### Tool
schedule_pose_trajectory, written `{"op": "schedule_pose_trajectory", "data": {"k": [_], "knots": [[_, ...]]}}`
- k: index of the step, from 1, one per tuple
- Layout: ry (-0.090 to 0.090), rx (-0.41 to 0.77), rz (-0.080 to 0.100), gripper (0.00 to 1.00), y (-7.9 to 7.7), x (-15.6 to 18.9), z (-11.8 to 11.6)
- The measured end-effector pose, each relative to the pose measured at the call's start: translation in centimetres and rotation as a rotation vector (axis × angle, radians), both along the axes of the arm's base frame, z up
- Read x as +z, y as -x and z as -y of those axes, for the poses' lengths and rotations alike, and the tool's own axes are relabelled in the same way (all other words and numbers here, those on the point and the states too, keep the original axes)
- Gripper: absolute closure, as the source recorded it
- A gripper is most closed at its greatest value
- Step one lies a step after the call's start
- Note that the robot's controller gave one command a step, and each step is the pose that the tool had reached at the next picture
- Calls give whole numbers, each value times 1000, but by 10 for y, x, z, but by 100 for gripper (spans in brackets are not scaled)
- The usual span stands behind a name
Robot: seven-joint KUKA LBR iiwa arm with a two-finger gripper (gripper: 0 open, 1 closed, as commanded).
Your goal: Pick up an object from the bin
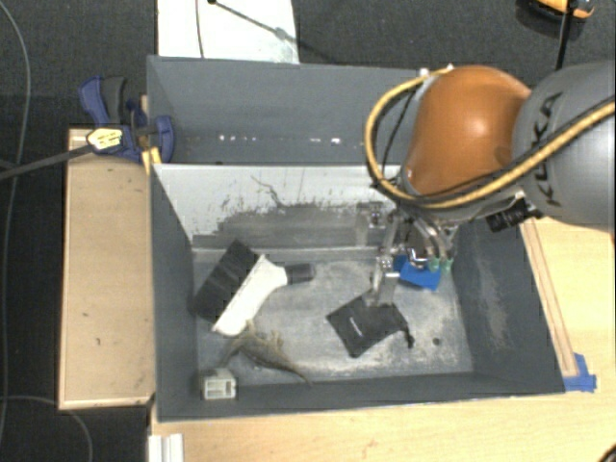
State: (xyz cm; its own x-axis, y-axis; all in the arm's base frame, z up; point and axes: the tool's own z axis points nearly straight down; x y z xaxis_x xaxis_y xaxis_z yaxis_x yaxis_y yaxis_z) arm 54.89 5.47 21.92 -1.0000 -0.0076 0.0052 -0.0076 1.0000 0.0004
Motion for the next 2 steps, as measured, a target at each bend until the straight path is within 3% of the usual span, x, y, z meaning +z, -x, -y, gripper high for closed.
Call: {"op": "schedule_pose_trajectory", "data": {"k": [1, 2], "knots": [[-1, -2, 9, 0, -2, 5, 0], [-1, 1, 11, 0, 24, -54, 30]]}}
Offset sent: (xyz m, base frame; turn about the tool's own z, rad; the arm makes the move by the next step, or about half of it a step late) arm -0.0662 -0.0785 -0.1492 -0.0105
